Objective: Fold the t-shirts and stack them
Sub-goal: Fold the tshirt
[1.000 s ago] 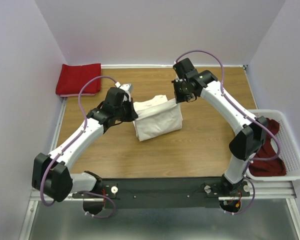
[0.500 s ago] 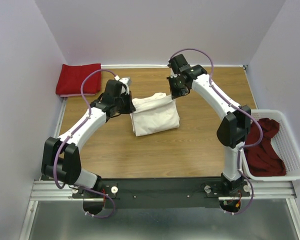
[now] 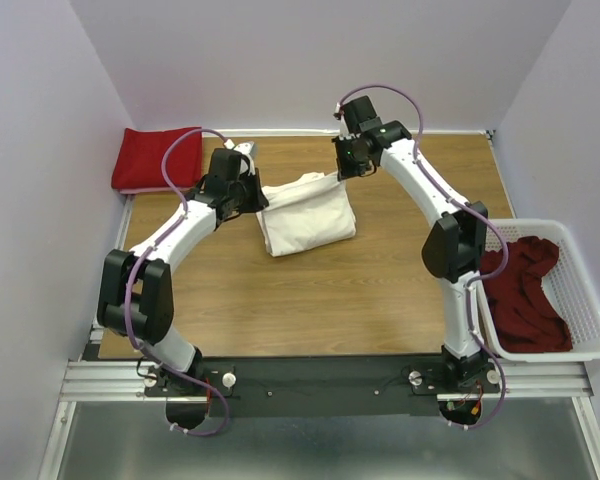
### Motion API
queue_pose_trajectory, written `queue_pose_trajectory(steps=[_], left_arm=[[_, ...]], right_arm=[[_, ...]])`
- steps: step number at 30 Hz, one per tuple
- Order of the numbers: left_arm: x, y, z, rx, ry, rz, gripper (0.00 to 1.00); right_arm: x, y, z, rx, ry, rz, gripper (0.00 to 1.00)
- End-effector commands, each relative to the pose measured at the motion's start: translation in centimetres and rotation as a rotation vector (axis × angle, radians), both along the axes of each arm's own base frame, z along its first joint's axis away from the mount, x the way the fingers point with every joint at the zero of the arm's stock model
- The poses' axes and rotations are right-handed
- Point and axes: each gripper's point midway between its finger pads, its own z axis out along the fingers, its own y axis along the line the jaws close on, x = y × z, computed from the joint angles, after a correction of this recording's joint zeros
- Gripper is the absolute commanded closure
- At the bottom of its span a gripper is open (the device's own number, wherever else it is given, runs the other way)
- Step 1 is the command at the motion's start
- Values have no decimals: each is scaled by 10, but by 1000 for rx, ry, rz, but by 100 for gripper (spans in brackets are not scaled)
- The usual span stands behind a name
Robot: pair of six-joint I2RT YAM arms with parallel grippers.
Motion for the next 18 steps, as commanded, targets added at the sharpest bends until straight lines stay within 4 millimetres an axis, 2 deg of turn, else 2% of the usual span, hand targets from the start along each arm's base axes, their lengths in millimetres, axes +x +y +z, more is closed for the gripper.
queue_pose_trajectory(steps=[1, 5, 8, 9, 10, 11, 12, 13, 15, 16, 17, 18], left_arm=[[23, 9, -1, -17, -32, 56, 100], [22, 9, 1, -18, -36, 42, 100], [10, 10, 12, -21, -63, 16, 100], [3, 10, 9, -19, -58, 10, 100], [-6, 8, 20, -24, -77, -3, 100], [-13, 5, 21, -25, -78, -19, 100], [-25, 4, 15, -21, -59, -32, 100], [-37, 2, 23, -27, -67, -48, 100], [-60, -10, 21, -31, -48, -98, 100], [-83, -18, 17, -25, -19, -138, 100], [-95, -22, 16, -24, -5, -155, 100], [-110, -25, 8, -20, 29, -168, 100]], right_arm=[[27, 10, -3, 45, -61, 39, 99], [25, 12, -8, 55, -58, 53, 99], [4, 3, -16, 35, -13, 57, 99], [-3, -1, -18, 29, 1, 51, 99], [-21, -9, -21, 21, 29, 48, 99], [-31, -13, -24, 19, 47, 48, 99], [-41, -15, -21, 28, 57, 60, 99], [-55, -17, -25, 40, 89, 71, 99], [-89, -26, -26, 53, 131, 81, 99], [-103, -27, -10, 87, 114, 95, 99], [-114, -30, -10, 96, 127, 100, 99], [-134, -37, -27, 87, 185, 93, 99]])
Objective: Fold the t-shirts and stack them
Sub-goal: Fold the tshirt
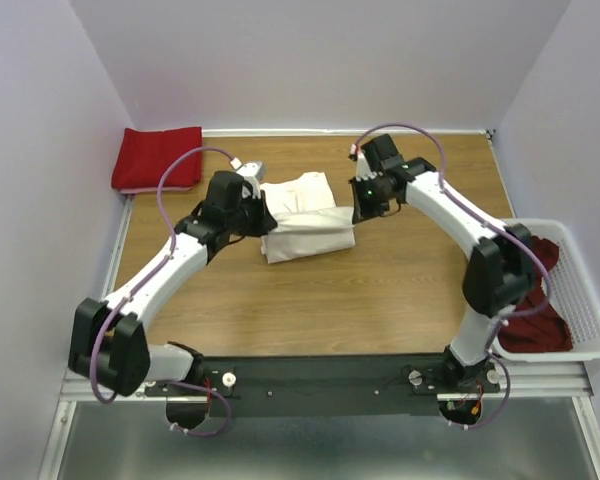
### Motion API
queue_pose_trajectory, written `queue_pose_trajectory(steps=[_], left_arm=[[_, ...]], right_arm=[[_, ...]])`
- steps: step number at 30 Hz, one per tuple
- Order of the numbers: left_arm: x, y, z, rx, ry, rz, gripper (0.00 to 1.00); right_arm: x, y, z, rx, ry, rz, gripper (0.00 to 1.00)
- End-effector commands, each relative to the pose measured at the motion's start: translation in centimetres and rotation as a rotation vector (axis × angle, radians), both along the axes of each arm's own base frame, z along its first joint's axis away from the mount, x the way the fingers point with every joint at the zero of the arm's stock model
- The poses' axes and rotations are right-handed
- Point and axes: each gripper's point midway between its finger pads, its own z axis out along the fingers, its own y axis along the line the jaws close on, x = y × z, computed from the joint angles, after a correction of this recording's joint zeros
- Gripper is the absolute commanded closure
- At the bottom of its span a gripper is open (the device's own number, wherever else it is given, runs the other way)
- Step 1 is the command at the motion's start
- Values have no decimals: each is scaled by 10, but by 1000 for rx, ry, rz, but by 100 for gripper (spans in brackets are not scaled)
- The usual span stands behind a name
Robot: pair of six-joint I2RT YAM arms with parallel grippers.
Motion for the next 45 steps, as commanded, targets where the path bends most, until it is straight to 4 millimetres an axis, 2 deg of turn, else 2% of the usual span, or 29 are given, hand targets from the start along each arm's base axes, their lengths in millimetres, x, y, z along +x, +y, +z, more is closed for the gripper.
queue_pose_trajectory(steps=[1, 3, 4, 6, 7, 8, 9, 13, 15, 17, 20, 22, 24, 25, 27, 28, 30, 31, 32, 33, 34, 36, 37, 38, 39, 40, 41, 42, 45], left_arm=[[-65, -11, -7, 21, 79, -91, 100], [-93, -23, -8, 14, 103, -135, 100], [-110, -23, -7, -14, 126, -131, 100], [-131, -27, -7, -48, 158, -148, 100], [-151, -31, -11, -72, 197, -168, 100], [-163, -32, -20, -80, 234, -175, 100], [-169, -35, -15, -101, 237, -182, 100], [-225, -44, -35, -146, 355, -250, 100], [-245, -47, -42, -164, 421, -257, 100], [-266, -53, -37, -191, 454, -294, 100], [-283, -57, -29, -215, 476, -331, 100], [-290, -58, -25, -215, 486, -347, 100], [-283, -59, -15, -224, 449, -332, 100], [-280, -60, -11, -228, 430, -322, 100], [-271, -62, -1, -242, 385, -311, 100], [-260, -62, 6, -242, 345, -286, 100], [-244, -60, 10, -234, 305, -258, 100], [-226, -56, 16, -230, 264, -233, 100], [-217, -53, 19, -231, 248, -221, 100], [-208, -51, 27, -245, 227, -214, 100], [-189, -42, 30, -248, 197, -164, 100], [-170, -34, 35, -240, 141, -145, 100], [-163, -31, 33, -235, 131, -133, 100], [-152, -29, 29, -232, 126, -115, 100], [-142, -22, 22, -231, 128, -95, 100], [-135, -18, 19, -237, 126, -81, 100], [-118, -11, 16, -249, 109, -42, 100], [-114, -7, 9, -259, 119, -37, 100], [-88, 8, -4, -279, 115, 23, 100]], right_arm=[[-55, -15, 19, 71, 39, 15, 99], [-79, -21, 27, 99, 51, 17, 99], [-97, -26, 16, 96, 102, 18, 99], [-117, -29, 20, 123, 112, 28, 99], [-135, -32, 8, 127, 171, 35, 99], [-144, -34, 8, 135, 184, 30, 99], [-153, -36, 5, 140, 205, 28, 99], [-200, -42, 6, 198, 282, 39, 99], [-227, -47, 0, 213, 366, 34, 99], [-251, -54, 2, 216, 407, 24, 99], [-276, -59, 8, 234, 466, 18, 99], [-280, -63, 14, 226, 460, 14, 99], [-271, -64, 22, 210, 419, 5, 99], [-256, -61, 37, 214, 355, 6, 99], [-232, -63, 50, 177, 267, -17, 99], [-209, -60, 68, 169, 190, -33, 99], [-186, -56, 82, 159, 132, -32, 99], [-171, -52, 79, 134, 140, -33, 99], [-162, -48, 83, 135, 129, -29, 99], [-146, -41, 103, 154, 71, -12, 99], [-135, -33, 96, 148, 102, -3, 99], [-114, -21, 109, 167, 68, 36, 99], [-107, -16, 111, 171, 63, 49, 99], [-97, -8, 97, 164, 110, 63, 99], [-84, -2, 107, 175, 74, 78, 99], [-75, 2, 106, 177, 72, 86, 99], [-64, 9, 90, 166, 110, 89, 99], [-51, 17, 102, 186, 73, 101, 99], [-26, 33, 78, 195, 105, 119, 99]])
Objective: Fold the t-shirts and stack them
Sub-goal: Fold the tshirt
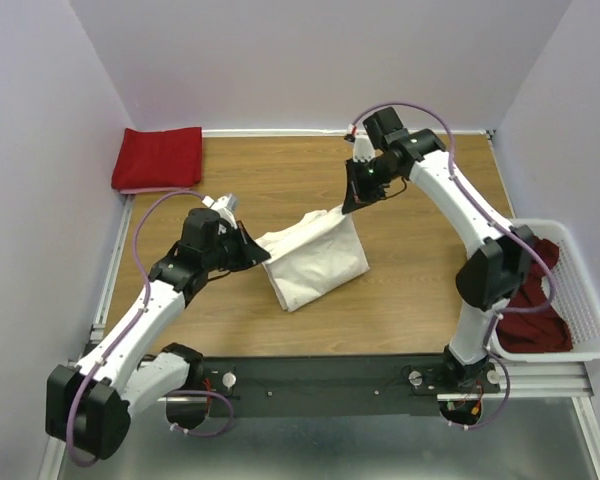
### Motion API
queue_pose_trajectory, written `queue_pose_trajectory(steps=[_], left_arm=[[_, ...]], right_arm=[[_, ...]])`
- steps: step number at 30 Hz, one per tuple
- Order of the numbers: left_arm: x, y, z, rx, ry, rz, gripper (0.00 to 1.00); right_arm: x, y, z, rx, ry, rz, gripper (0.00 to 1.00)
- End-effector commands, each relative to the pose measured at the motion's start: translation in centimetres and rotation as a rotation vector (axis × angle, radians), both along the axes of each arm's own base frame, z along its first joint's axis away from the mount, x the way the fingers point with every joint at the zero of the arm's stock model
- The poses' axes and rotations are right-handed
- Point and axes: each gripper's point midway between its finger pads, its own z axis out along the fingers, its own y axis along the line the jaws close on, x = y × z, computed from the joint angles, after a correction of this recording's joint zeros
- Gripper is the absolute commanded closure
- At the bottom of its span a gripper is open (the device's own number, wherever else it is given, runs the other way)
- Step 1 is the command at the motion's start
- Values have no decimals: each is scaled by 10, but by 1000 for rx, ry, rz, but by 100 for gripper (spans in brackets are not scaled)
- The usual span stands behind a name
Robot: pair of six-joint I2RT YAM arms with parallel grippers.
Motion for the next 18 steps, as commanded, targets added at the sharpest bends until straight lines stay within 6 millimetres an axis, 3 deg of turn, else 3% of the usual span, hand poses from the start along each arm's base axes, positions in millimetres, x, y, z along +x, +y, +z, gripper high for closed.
queue_pose_trajectory(steps=[1, 3, 6, 7, 12, 18], left_arm=[[22, 9, -14, -22, -38, -33, 100], [36, 14, -31, 0, -14, -16, 100], [48, 20, -42, 16, -9, -5, 100], [55, 25, -44, 22, -14, 15, 100], [78, 35, -72, 61, 31, 36, 100], [102, 42, -79, 105, 9, 76, 94]], right_arm=[[36, 22, -8, 32, -37, 62, 99], [53, 31, -29, 31, -24, 79, 99], [65, 34, -56, 7, -2, 85, 99], [67, 36, -73, -10, 24, 90, 99], [85, 37, -114, -42, 25, 73, 99], [93, 39, -141, -58, 39, 47, 90]])
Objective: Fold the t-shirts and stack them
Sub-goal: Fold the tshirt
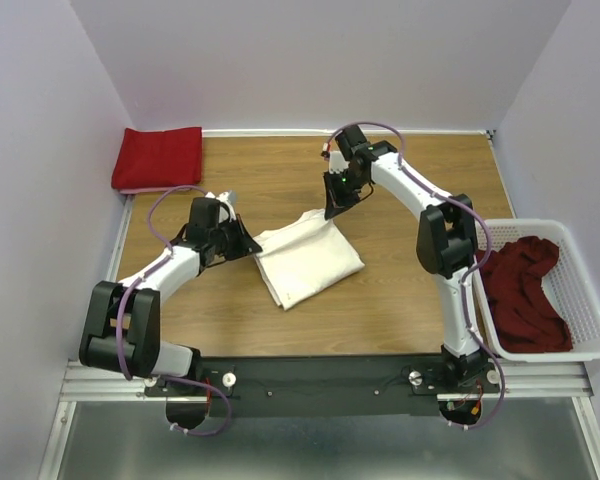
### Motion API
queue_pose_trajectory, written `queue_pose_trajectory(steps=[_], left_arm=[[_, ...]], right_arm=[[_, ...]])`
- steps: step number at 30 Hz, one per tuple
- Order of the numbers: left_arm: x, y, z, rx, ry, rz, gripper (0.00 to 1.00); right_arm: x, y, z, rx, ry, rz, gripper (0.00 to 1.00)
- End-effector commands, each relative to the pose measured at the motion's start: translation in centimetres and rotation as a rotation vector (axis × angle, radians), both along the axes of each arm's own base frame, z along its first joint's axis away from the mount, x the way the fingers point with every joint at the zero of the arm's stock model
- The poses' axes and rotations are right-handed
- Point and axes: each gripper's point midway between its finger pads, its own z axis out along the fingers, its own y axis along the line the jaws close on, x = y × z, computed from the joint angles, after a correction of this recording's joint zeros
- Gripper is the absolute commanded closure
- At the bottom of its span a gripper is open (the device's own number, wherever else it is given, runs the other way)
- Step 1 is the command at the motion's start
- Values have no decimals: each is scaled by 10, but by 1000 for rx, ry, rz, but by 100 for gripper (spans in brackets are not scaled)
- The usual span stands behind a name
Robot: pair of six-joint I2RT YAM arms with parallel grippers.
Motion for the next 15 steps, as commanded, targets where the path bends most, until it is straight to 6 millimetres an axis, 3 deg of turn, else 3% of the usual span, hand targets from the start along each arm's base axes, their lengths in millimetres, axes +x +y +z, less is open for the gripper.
queue_pose_trajectory(steps=[1, 7, 9, 10, 11, 15], left_arm=[[32, 6, 19, 37, -121, 12, 94], [39, 11, 28, 62, -158, 38, 94], [43, 12, 30, 71, -170, 41, 90], [42, 13, 28, 75, -167, 40, 87], [43, 13, 26, 80, -169, 38, 77], [51, 19, 27, 106, -186, 68, 54]], right_arm=[[16, -3, -14, -22, -50, -29, 90], [34, -8, 13, -13, -172, -108, 90], [36, -11, 11, -29, -187, -133, 85], [36, -13, 9, -35, -185, -138, 82], [34, -15, 3, -46, -175, -143, 73], [32, -26, 3, -81, -199, -194, 62]])
